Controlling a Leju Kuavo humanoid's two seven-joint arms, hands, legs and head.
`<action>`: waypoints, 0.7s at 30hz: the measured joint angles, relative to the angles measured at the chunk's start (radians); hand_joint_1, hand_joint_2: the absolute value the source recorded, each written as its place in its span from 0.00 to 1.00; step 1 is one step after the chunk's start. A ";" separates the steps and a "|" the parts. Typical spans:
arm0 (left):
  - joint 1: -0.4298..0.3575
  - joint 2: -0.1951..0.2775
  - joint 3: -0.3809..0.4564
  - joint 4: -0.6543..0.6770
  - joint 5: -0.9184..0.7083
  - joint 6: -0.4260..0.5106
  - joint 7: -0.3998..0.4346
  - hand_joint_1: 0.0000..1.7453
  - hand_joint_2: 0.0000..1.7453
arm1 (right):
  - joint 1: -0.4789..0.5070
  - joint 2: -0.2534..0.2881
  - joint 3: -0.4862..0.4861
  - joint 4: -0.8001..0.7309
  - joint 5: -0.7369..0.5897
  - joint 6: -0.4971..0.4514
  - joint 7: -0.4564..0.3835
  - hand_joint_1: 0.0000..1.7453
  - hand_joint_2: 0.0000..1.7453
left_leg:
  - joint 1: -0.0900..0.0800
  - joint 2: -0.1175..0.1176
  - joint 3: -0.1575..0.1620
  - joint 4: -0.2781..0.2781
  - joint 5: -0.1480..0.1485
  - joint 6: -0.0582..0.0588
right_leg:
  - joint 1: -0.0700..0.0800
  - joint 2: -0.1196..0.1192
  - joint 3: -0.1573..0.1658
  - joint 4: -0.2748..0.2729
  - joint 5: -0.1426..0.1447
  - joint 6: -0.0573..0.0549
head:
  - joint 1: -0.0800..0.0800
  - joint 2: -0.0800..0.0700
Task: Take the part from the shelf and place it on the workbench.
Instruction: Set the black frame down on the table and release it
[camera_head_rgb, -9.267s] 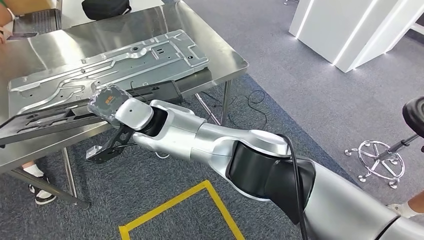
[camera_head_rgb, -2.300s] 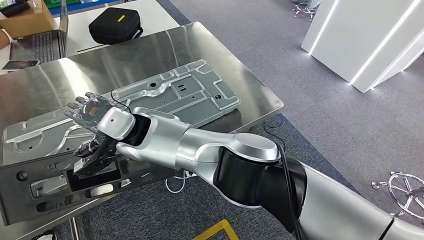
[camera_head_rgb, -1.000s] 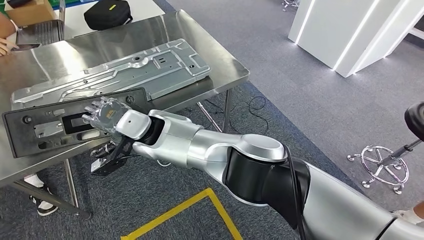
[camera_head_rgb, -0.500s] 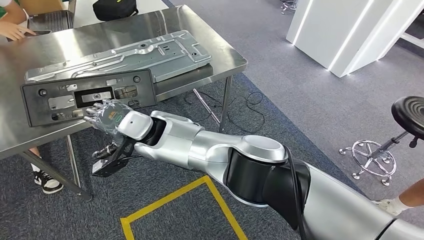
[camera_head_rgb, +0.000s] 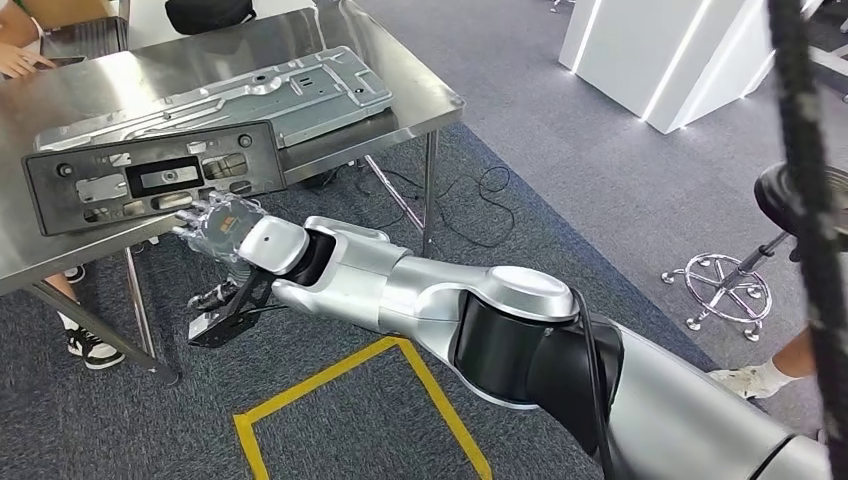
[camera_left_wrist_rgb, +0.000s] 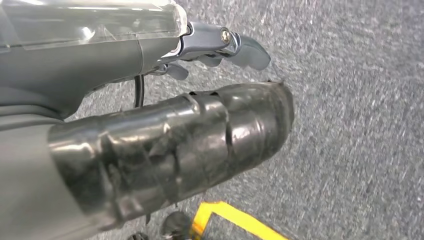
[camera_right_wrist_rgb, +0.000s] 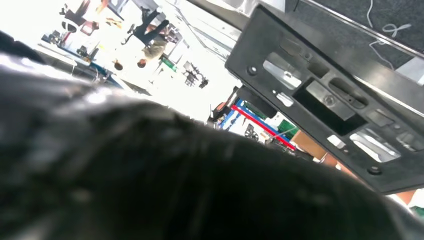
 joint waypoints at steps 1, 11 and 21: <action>0.000 0.001 0.000 0.000 0.000 0.001 0.000 0.00 0.00 | 0.002 0.000 0.000 0.000 0.000 0.000 0.000 0.00 0.00 | 0.000 0.000 -0.015 0.061 -0.030 -0.004 | 0.001 0.000 -0.010 0.003 0.008 0.001 | 0.000 0.000; 0.001 0.004 0.000 0.000 -0.003 0.004 -0.001 0.00 0.00 | 0.011 -0.009 0.000 0.001 0.000 -0.001 0.000 0.00 0.25 | -0.003 -0.004 0.146 -0.138 0.031 0.020 | 0.005 0.003 -0.100 0.074 0.034 0.037 | 0.000 0.000; -0.002 0.002 0.000 0.000 -0.003 -0.010 -0.013 0.00 0.00 | 0.009 -0.024 0.000 0.001 0.002 -0.001 0.005 0.00 0.00 | -0.001 0.002 0.034 -0.146 0.131 0.041 | -0.015 0.012 -0.039 0.181 -0.074 0.059 | 0.000 0.000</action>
